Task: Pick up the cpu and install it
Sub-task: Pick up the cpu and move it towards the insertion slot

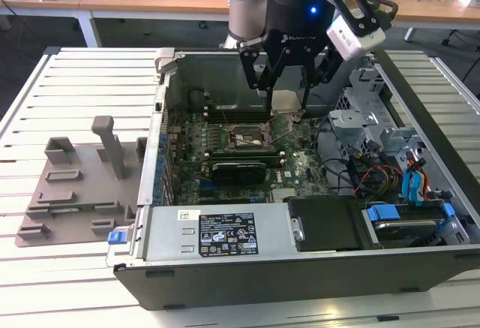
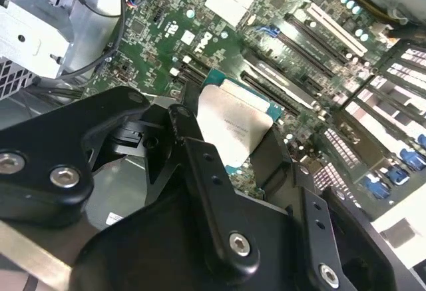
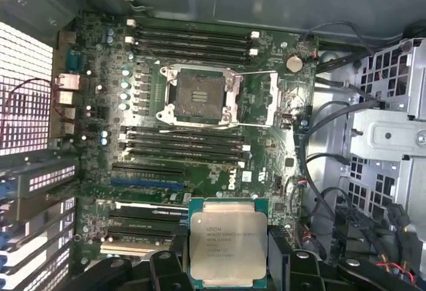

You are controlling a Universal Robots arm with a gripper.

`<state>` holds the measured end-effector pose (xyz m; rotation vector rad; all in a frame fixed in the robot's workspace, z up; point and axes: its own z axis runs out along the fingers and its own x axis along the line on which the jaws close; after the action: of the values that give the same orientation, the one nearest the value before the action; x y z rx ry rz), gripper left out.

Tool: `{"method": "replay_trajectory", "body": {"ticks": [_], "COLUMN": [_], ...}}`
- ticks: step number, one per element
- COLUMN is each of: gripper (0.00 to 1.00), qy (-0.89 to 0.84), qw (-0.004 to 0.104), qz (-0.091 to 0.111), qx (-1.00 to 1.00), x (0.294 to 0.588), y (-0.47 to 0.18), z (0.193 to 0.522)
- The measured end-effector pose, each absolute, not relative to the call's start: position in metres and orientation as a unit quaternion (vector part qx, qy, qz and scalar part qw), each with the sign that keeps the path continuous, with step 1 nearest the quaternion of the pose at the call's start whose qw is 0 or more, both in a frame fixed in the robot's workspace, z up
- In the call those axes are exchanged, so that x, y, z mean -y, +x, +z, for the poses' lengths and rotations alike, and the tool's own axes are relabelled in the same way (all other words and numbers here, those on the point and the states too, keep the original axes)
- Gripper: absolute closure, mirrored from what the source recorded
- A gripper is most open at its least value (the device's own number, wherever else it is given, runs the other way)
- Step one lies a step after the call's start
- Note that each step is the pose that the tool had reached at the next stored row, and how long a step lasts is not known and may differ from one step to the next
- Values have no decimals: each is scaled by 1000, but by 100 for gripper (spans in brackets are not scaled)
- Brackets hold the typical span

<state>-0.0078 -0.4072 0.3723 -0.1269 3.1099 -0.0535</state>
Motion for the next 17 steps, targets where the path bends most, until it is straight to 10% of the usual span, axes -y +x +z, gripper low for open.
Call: {"method": "replay_trajectory", "body": {"ticks": [17], "gripper": [45], "qy": [-41], "qw": [14], "qz": [-17], "qx": [-999], "x": [391], "y": [-8], "z": [335]}}
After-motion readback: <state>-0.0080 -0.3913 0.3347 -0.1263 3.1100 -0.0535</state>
